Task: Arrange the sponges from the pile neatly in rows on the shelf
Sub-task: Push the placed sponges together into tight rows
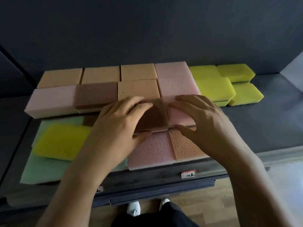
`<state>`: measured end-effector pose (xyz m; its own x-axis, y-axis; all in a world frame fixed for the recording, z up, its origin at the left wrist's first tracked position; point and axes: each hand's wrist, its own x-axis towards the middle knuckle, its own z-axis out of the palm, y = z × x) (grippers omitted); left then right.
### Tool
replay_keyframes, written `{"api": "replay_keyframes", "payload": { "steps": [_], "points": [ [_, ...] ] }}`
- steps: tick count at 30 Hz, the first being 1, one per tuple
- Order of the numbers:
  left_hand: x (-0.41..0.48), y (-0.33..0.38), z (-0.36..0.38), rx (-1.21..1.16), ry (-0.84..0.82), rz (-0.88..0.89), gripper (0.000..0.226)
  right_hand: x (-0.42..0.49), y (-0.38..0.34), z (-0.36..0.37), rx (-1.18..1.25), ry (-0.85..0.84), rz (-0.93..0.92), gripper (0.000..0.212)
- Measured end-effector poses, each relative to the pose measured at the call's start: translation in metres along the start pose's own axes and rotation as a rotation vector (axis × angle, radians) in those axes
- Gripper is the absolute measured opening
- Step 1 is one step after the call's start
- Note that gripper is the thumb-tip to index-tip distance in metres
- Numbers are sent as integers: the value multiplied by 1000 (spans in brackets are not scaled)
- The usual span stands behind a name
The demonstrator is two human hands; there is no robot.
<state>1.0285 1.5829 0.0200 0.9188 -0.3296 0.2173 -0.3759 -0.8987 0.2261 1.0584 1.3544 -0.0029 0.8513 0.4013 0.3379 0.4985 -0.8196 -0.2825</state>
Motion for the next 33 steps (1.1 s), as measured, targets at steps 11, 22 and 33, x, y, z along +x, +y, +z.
{"api": "replay_keyframes", "payload": {
  "steps": [11, 22, 33],
  "points": [
    [7, -1, 14, -13, -24, 11, 67, 1, 3, -1, -27, -17, -13, 59],
    [9, -2, 24, 118, -67, 12, 69, 0, -1, 5, -20, -17, -12, 56],
    [-28, -29, -21, -60, 122, 18, 48, 23, -50, -15, 120, 39, -64, 38]
  ]
}}
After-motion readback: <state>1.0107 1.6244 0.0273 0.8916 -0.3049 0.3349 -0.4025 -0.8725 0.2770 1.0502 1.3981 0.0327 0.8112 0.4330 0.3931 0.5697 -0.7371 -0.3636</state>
